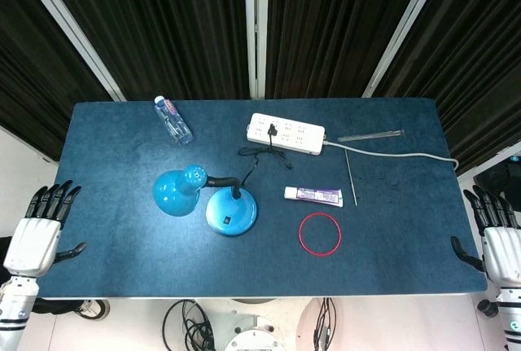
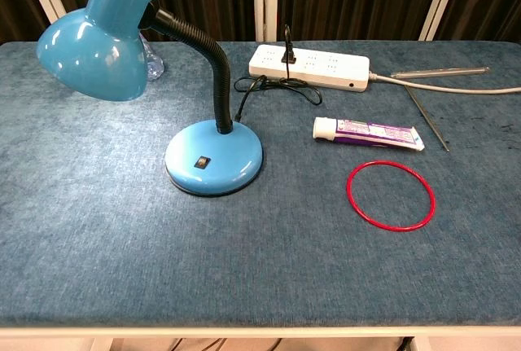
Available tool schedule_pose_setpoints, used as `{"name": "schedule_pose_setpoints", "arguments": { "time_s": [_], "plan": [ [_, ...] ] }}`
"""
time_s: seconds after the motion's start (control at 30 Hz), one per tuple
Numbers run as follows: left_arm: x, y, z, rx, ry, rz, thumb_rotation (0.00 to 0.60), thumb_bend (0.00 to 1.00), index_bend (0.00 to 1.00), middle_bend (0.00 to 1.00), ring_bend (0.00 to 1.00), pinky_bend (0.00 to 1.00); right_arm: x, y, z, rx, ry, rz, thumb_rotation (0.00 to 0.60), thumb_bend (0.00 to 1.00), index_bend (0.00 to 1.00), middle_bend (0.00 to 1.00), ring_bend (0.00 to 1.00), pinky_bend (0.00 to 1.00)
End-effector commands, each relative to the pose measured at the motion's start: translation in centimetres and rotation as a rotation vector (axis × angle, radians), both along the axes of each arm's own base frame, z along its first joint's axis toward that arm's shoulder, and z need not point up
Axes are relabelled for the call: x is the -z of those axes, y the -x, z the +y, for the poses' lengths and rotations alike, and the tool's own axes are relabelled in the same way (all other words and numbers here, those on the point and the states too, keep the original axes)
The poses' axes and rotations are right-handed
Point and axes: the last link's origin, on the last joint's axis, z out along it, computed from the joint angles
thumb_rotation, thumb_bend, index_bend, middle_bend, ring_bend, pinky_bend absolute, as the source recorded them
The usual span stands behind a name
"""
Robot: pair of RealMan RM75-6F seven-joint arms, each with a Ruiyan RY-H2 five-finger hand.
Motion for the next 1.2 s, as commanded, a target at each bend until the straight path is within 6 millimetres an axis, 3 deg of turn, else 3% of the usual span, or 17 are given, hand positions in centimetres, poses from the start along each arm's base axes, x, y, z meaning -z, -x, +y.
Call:
{"name": "schedule_pose_setpoints", "arguments": {
  "time_s": [0.03, 0.33, 0.4, 0.47, 0.53, 0.57, 0.83, 1.2],
  "plan": [
    [-0.1, -0.1, 0.0, 0.002, -0.003, 0.000, 0.600, 0.01, 0.00, 0.00, 0.00, 0.00, 0.0, 0.1, 0.0, 0.000, 0.002, -0.001, 0.600, 0.29, 0.00, 0.00, 0.00, 0.00],
    [0.4, -0.4, 0.0, 0.046, 0.022, 0.017, 0.600, 0.03, 0.00, 0.01, 0.00, 0.02, -0.3, -0.1, 0.0, -0.024, 0.012, -0.017, 0.600, 0.29, 0.00, 0.00, 0.00, 0.00],
    [0.4, -0.7, 0.2, 0.049, 0.001, 0.014, 0.600, 0.08, 0.00, 0.14, 0.15, 0.24, -0.4, -0.1, 0.0, -0.026, 0.017, -0.020, 0.600, 0.29, 0.00, 0.00, 0.00, 0.00],
    [0.6, -0.7, 0.3, 0.050, 0.009, 0.018, 0.600, 0.18, 0.00, 0.45, 0.53, 0.64, -0.4, 0.0, 0.1, -0.020, 0.017, -0.016, 0.600, 0.29, 0.00, 0.00, 0.00, 0.00],
    [1.3, -0.8, 0.4, 0.046, 0.030, 0.019, 0.600, 0.26, 0.00, 0.70, 0.77, 0.84, -0.4, 0.1, 0.1, -0.008, 0.015, -0.013, 0.600, 0.29, 0.00, 0.00, 0.00, 0.00],
    [1.6, -0.8, 0.4, 0.041, 0.040, 0.014, 0.600, 0.29, 0.01, 0.77, 0.82, 0.89, -0.4, 0.1, 0.1, -0.005, 0.013, -0.014, 0.600, 0.29, 0.00, 0.00, 0.00, 0.00],
    [5.7, -0.4, 0.6, -0.023, 0.238, -0.011, 0.600, 0.40, 0.04, 0.83, 0.86, 0.92, -0.5, -0.2, 0.4, 0.000, 0.018, -0.037, 0.600, 0.29, 0.00, 0.00, 0.00, 0.00],
    [11.8, -4.1, 2.6, 0.044, 0.428, -0.024, 0.600, 0.44, 0.07, 0.80, 0.85, 0.91, -0.6, -1.3, 0.4, -0.043, 0.006, -0.048, 0.600, 0.29, 0.00, 0.00, 0.00, 0.00]
  ]
}}
